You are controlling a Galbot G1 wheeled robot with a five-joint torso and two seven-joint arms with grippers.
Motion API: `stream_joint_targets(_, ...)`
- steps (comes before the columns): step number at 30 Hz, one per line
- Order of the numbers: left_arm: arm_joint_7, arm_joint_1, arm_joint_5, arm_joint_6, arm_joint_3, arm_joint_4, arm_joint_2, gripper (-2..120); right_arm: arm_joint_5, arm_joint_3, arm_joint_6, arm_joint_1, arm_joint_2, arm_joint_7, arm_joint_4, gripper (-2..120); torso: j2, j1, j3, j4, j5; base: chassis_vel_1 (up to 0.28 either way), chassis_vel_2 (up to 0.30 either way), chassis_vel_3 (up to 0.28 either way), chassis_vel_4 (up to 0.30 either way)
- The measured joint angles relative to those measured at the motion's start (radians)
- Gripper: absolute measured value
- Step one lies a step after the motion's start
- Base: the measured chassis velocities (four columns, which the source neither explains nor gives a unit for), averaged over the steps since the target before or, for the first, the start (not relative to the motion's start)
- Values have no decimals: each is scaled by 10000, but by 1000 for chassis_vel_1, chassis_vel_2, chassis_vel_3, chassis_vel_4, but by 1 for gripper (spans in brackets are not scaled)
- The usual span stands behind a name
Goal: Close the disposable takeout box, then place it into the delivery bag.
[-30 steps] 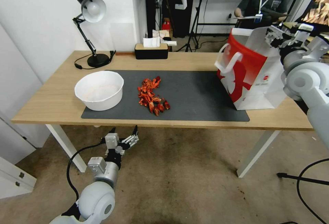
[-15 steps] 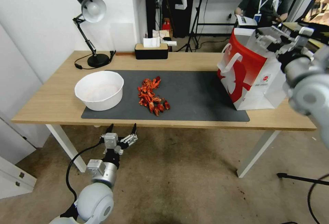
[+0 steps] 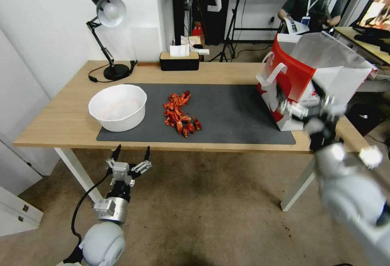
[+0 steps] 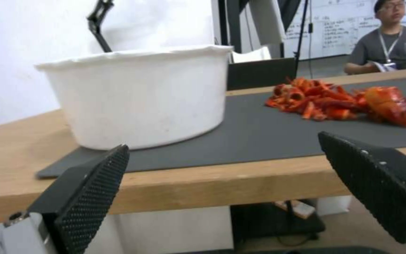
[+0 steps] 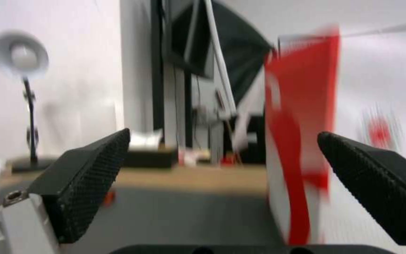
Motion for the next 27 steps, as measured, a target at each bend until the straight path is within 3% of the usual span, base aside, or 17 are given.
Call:
stream_joint_targets(4, -11, 174, -9, -217, -78, 170, 9, 100, -16, -81, 168, -756, 497, -348, -484, 100, 0, 0, 1, 3, -3, 0, 0, 0, 0)
stream_joint_targets(11, 199, 434, -45, -380, -70, 216, -89, 100, 406, -547, 98, -835, 1022, -792, -1226, 100, 0, 0, 2, 5, 0, 0, 0, 0, 0)
stream_joint_targets(27, 447, 480, -7, -418, 119, 166, -320, 100, 708, -835, 346, -670, 1521, -1392, -1675, 100, 0, 2, 2, 4, -1, 0, 0, 0, 0)
